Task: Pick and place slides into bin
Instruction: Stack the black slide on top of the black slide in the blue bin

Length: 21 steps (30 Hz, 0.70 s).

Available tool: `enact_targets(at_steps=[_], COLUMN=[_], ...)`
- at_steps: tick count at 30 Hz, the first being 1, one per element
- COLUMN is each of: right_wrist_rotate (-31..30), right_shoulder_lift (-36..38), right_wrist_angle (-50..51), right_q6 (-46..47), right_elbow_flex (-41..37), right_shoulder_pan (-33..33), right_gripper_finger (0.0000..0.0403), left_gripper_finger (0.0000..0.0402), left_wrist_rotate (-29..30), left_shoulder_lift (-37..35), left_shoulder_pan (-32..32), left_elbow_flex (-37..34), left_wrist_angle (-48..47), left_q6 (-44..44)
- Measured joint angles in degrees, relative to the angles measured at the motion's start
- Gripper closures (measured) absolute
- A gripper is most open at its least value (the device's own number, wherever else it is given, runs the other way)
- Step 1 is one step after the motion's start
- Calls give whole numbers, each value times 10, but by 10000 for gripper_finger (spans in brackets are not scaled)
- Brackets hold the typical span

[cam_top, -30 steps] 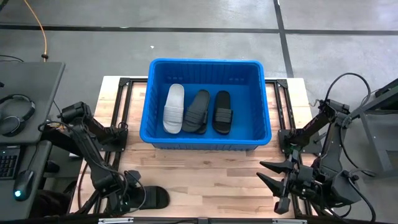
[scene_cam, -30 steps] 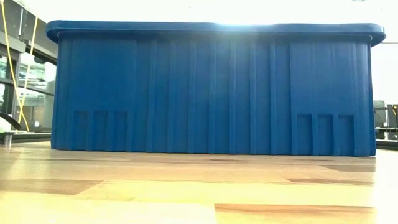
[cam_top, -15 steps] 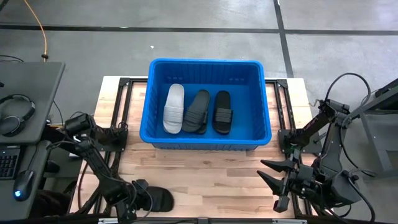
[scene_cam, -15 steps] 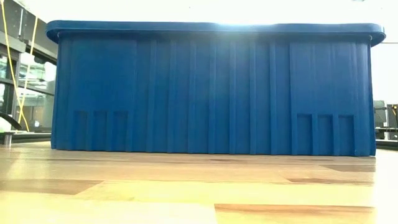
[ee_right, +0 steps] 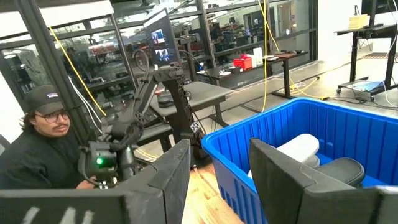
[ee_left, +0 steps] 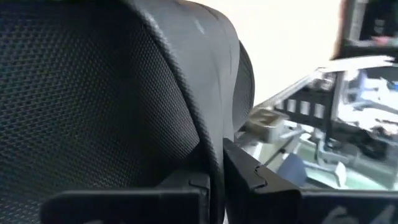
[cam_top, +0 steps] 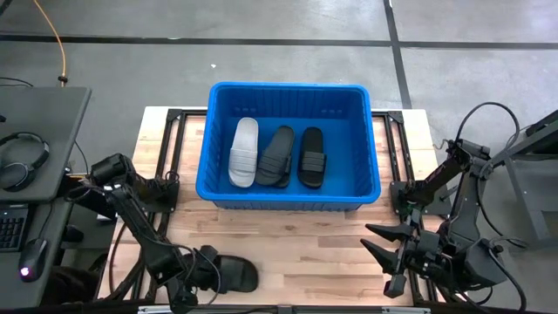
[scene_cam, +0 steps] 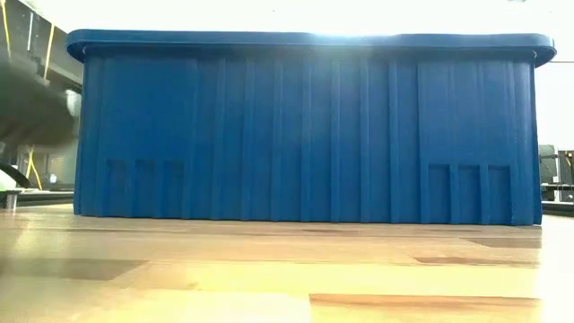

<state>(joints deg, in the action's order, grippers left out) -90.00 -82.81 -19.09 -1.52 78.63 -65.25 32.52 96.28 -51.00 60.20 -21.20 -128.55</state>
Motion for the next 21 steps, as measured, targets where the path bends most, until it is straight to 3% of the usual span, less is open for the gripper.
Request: enact_targets(at_steps=[7,14,21], right_wrist_rotate=[0,4,67], right_shoulder_lift=[0,6,44], right_wrist_angle=[-4,-22,-5], right_q6=[-22,-14,43], right_elbow_flex=[0,0,0], right_shoulder_pan=[0,3,4], right_gripper_finger=[255,265,265], left_gripper_finger=[395,398,399], left_wrist_rotate=[7,-11,-61], left_shoulder_lift=[-2,-3,-3], left_shoulder_pan=[45,101,151], left_elbow_flex=[109,207,305], left_wrist_angle=[-70,-95,-166], left_q6=[148,353,548])
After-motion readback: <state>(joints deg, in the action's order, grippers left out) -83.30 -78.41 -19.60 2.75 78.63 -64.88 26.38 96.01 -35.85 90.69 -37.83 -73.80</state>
